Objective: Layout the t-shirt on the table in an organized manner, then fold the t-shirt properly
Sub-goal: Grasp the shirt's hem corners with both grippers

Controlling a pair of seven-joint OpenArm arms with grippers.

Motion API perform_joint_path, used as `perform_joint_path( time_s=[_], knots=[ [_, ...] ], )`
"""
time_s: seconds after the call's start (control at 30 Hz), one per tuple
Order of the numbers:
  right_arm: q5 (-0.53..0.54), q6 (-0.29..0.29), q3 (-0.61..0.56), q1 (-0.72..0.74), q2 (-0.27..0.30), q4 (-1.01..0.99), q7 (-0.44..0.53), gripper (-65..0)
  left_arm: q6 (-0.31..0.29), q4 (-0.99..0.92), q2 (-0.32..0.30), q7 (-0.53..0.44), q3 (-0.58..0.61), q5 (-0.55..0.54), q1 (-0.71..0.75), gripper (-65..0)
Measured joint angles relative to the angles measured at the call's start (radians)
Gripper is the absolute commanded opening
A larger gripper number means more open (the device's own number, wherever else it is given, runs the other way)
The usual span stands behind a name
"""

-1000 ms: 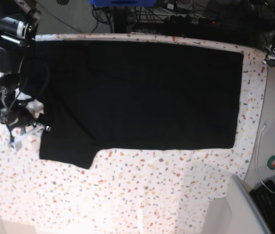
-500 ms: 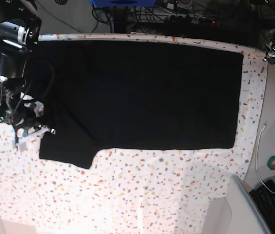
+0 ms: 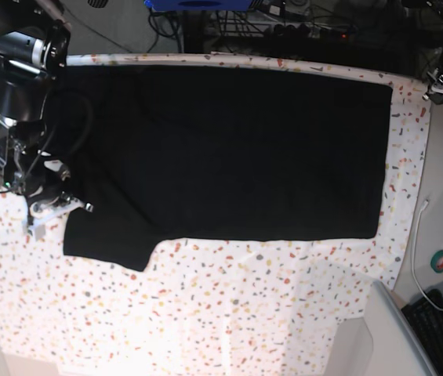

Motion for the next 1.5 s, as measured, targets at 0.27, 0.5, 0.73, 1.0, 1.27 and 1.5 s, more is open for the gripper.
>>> perform_joint_path(
  time_s=[0.27, 0.5, 0.73, 1.0, 1.27, 1.5],
  knots=[
    [-0.007, -0.004, -0.002, -0.024, -0.013, 0.098, -0.024, -65.0, -0.004, -0.007, -0.008, 0.0, 0.162, 0.222, -0.193, -65.0],
    [-0.011, -0.002, -0.008, -0.102, -0.05, 0.352, -0.115, -65.0, -0.003, -0.291, -0.05, 0.005, 0.187, 0.301, -0.492, -15.3],
    [-0.014, 0.0, -0.007, -0.115, -0.041, 0.414, -0.143, -65.0, 0.0, -0.568, -0.093, -0.113, 0.422, 0.292, -0.666, -10.0],
    [-0.014, 0.0, -0.007, -0.133, -0.035, 0.419, -0.144, -65.0, 0.056, -0.803, -0.127, -0.288, 0.438, 0.301, -0.735, -10.2],
    [-0.013, 0.0, -0.007, -0.134, -0.036, 0.419, -0.145, -65.0, 0.046, -0.839, -0.142, -0.296, 0.445, 0.297, -0.785, -10.2],
    [-0.012, 0.0, -0.007, -0.133, -0.035, 0.419, -0.144, -65.0, 0.045, -0.916, -0.134, -0.367, 0.445, 0.404, -0.785, -13.7]
  ],
)
